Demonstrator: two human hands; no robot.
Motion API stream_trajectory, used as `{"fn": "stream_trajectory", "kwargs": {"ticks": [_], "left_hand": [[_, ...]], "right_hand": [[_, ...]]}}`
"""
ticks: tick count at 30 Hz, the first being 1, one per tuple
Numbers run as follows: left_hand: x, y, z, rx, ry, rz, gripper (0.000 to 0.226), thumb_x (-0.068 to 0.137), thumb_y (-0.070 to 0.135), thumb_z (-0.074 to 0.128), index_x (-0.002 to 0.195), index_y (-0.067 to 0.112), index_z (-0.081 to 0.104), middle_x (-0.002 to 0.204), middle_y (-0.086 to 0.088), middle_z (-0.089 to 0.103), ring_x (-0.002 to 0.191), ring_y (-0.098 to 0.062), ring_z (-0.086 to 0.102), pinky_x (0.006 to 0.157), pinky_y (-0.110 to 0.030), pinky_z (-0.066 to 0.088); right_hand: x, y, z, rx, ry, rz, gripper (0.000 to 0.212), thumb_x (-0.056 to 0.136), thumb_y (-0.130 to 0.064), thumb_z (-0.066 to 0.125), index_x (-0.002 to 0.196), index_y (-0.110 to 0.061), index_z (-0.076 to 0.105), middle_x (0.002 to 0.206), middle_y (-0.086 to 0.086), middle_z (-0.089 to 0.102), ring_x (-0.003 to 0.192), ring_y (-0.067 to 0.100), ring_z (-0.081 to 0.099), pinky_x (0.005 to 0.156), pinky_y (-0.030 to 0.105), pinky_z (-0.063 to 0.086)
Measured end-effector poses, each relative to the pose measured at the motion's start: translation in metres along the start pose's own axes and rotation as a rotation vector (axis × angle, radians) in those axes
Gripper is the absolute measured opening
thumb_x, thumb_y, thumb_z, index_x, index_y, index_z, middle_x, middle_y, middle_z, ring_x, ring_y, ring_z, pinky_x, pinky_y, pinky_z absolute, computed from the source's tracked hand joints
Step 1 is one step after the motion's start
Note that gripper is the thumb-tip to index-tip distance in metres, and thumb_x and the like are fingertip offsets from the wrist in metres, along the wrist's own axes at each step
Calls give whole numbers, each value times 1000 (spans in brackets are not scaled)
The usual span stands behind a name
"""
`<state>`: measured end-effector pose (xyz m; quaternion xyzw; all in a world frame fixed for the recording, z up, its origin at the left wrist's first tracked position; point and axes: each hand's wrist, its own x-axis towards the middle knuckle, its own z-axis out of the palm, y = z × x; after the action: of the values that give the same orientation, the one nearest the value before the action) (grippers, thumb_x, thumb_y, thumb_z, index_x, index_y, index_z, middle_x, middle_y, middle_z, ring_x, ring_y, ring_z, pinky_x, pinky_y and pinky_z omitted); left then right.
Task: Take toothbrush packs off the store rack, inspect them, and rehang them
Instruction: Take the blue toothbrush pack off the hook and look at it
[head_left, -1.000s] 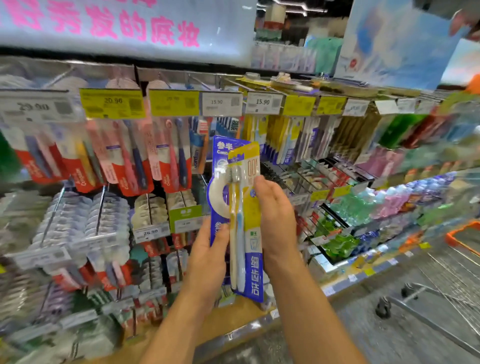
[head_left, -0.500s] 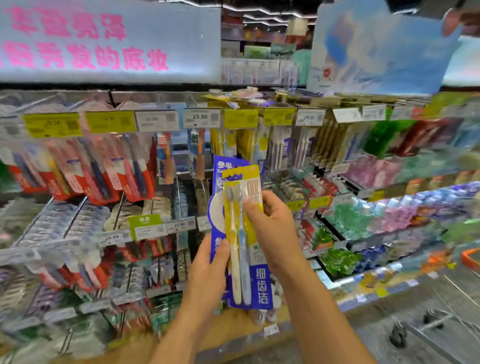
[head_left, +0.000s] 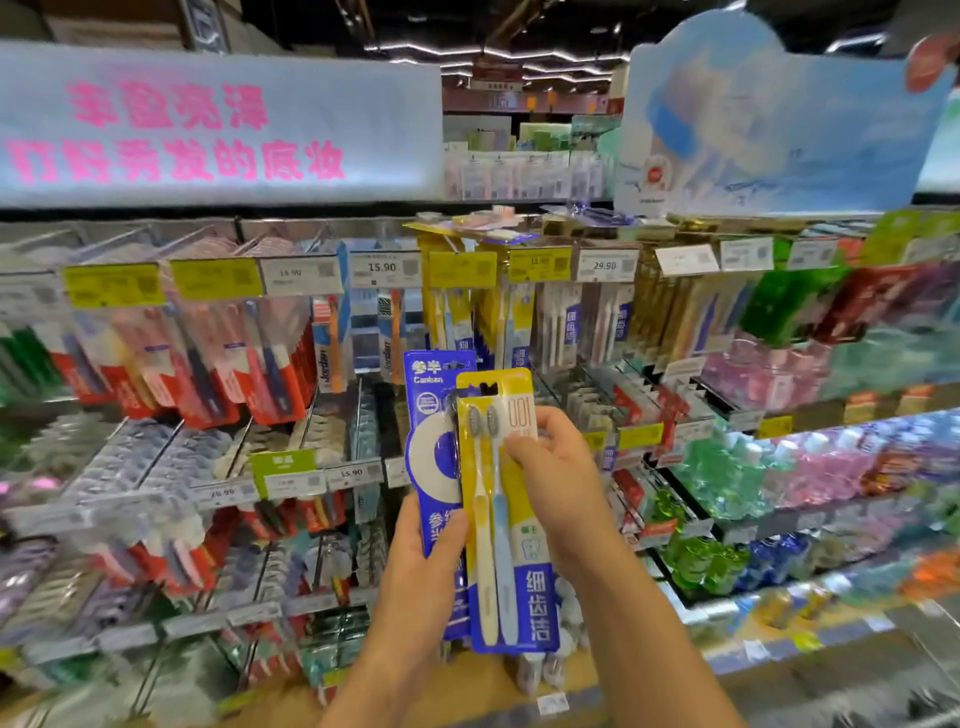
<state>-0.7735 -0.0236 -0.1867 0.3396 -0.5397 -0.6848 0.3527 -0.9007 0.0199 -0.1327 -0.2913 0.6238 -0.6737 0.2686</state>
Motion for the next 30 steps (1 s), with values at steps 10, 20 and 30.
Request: {"fn": "stream_trajectory", "kwargs": {"ticks": [10, 20, 30], "left_hand": [[28, -2, -17, 30, 70, 27, 28, 99, 26, 62, 117, 46, 54, 98, 21, 77, 91, -5, 76, 68, -24, 60], [90, 3, -33, 22, 118, 49, 39, 99, 15, 63, 127, 42, 57, 107, 25, 75, 102, 3, 69, 92, -30, 53], [140, 8, -58, -35, 135, -7, 44, 98, 2, 58, 128, 34, 63, 114, 7, 77, 112, -23, 70, 103, -52, 52]], "right_hand": [[44, 1, 18, 17, -54, 38, 26, 93, -36, 64, 99, -11, 68, 95, 6, 77, 91, 17, 75, 78, 40, 64], [113, -12, 27, 110, 9, 141, 47, 92, -36, 57, 119, 2, 59, 129, 13, 53, 112, 25, 60, 106, 56, 43], [169, -12, 54, 27, 63, -60, 50, 95, -39, 68, 127, -2, 61, 95, -5, 47, 87, 12, 42, 95, 46, 47]]}}
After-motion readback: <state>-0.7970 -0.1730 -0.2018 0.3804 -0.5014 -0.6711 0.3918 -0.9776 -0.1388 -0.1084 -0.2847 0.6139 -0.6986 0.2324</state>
